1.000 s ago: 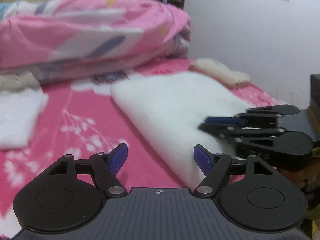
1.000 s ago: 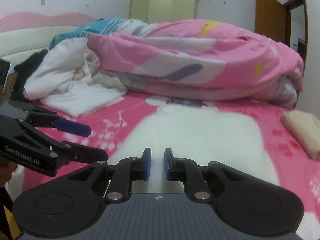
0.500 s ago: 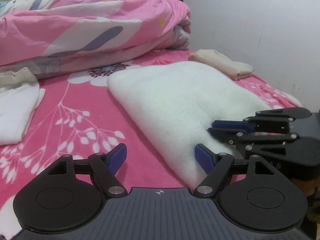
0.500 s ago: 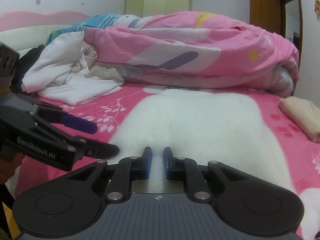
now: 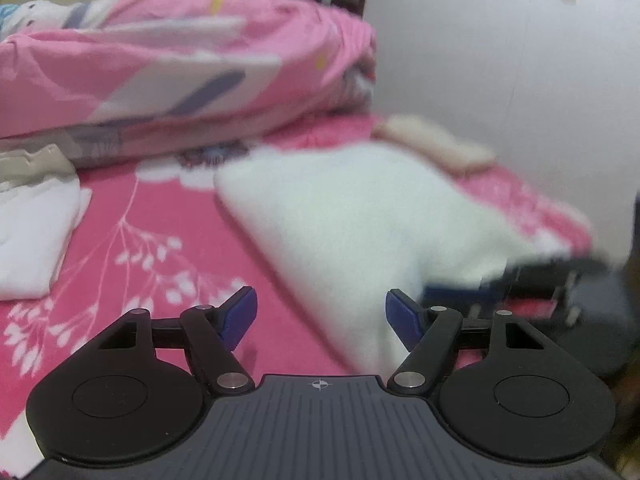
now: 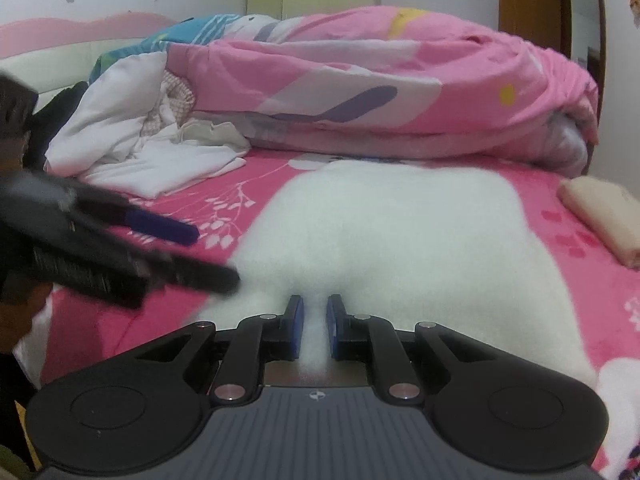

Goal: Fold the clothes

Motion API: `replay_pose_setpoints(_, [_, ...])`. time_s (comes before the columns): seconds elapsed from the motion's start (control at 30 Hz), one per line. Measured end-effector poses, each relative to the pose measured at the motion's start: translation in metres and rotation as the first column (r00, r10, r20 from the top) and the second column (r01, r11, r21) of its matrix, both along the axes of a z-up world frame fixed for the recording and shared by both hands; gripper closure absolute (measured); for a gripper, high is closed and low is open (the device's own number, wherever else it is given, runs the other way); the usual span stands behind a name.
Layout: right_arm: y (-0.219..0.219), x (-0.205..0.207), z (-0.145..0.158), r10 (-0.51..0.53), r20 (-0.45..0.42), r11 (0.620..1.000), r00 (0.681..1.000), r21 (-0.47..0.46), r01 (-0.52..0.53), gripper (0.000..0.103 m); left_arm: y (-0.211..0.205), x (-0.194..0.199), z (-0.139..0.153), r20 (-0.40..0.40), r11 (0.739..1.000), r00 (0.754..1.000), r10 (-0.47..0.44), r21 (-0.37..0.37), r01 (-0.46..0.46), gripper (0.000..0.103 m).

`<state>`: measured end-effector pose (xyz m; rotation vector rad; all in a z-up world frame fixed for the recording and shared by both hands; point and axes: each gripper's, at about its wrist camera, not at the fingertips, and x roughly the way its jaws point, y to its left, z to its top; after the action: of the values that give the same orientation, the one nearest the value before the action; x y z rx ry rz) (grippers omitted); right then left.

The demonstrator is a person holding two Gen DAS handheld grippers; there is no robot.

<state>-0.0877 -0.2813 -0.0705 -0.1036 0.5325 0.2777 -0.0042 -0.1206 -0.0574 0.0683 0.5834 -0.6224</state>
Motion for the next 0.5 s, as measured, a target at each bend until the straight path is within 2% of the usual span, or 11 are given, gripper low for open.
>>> replay_pose_setpoints(0.17, [-0.008, -0.017, -0.002, -0.028, 0.026, 0.998, 0.999, 0.053, 0.027, 0.090, -0.007, 0.004, 0.007, 0.017, 1.000, 1.000, -0.015, -0.023, 0.015, 0.030])
replay_pose_setpoints(0.27, [-0.019, -0.024, 0.012, -0.062, 0.031, 0.994, 0.998, 0.092, 0.059, 0.090, -0.015, 0.011, 0.002, -0.017, 0.999, 1.000, -0.023, -0.026, 0.023, 0.027])
replay_pose_setpoints(0.43, [-0.042, -0.028, 0.029, -0.202, 0.129, 0.976, 0.971, 0.113, 0.188, 0.090, -0.015, 0.014, -0.001, -0.039, 1.000, 0.999, -0.024, -0.014, 0.024, 0.023])
replay_pose_setpoints(0.5, [-0.056, -0.013, 0.016, -0.260, 0.068, 0.960, 0.963, 0.125, 0.251, 0.091, -0.016, 0.015, 0.000, -0.045, 1.000, 0.999, -0.031, 0.000, 0.031, 0.023])
